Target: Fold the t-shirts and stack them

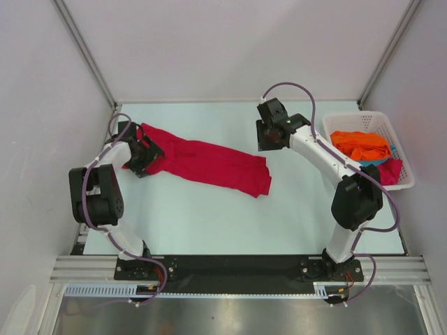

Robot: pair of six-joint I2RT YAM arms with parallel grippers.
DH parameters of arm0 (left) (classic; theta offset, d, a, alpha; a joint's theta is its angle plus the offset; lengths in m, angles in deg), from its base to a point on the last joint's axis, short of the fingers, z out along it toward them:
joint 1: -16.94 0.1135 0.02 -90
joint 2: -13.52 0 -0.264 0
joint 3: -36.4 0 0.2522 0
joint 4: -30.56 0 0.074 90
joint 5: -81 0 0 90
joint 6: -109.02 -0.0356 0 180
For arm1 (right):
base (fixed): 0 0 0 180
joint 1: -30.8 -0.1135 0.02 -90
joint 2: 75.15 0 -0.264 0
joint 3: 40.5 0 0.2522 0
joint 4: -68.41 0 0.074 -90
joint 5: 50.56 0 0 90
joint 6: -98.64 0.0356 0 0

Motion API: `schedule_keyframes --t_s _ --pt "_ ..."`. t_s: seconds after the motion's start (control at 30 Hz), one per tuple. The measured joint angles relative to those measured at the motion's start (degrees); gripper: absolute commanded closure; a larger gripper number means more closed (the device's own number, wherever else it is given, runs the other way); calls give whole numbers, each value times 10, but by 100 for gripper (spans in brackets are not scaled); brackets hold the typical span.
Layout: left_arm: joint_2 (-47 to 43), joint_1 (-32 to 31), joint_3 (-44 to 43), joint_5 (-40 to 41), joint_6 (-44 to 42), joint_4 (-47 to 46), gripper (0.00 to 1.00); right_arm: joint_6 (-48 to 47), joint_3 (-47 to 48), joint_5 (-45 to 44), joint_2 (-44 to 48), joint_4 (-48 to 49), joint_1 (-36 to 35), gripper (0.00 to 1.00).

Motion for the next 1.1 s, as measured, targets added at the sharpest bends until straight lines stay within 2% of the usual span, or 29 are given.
schedule_keyframes --t_s 0.23,0.33,0.43,0.53,0.67,0.87,1.1 --pt "-39 -3 -1 30 1 16 10 -1 27 19 -42 15 -3 58" --pt "-94 -6 -3 57 -3 35 9 -5 103 42 -119 14 -1 41" --pt "-163 -7 -16 76 -15 54 9 -2 214 116 -216 14 8 46" --pt "-228 -8 -18 82 -30 63 9 25 316 222 -305 35 23 36" --pt "-308 -10 28 82 -45 71 9 87 407 353 -394 87 38 42" --pt "-373 -14 111 81 -70 111 9 189 422 479 -461 196 44 41" --pt "-420 -14 154 66 -74 141 9 204 422 503 -486 205 40 40"
